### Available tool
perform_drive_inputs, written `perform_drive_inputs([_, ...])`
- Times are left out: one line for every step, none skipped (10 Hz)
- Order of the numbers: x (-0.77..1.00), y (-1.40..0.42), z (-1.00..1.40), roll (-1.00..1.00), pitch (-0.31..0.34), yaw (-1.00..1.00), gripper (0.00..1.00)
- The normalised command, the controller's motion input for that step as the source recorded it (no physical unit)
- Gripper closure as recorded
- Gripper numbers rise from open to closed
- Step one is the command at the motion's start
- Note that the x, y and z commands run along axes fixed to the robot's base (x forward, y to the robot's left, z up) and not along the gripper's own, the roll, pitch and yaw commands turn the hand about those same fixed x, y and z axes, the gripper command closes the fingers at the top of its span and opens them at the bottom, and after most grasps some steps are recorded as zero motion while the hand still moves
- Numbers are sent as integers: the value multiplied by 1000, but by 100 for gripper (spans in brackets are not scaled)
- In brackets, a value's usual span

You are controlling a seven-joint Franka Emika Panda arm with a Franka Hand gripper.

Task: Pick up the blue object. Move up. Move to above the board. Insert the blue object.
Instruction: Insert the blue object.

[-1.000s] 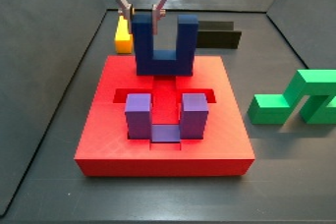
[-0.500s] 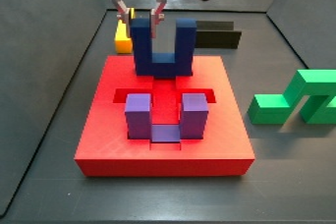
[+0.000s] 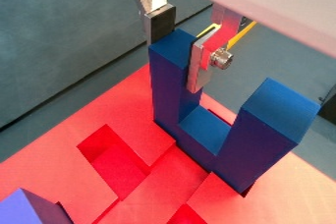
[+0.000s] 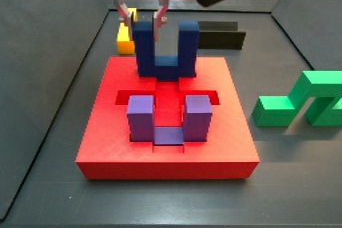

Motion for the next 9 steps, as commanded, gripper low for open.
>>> perform_drive_inputs([0,0,-554,99,0,0,100])
perform_drive_inputs([9,0,-720,81,0,0,100])
perform_drive_inputs([80,0,-863,76,39,0,100])
perform_drive_inputs([100,0,-966,54,51,0,100])
perform_drive_inputs([97,0,-1000,46,44,0,100])
perform_drive_inputs([94,0,-1000,61,17,0,100])
perform_drive_inputs([109,0,-1000,74,11,0,100])
perform_drive_inputs([46,0,-346,34,0,0,100])
perform_drive_inputs([0,0,0,0,0,0,100])
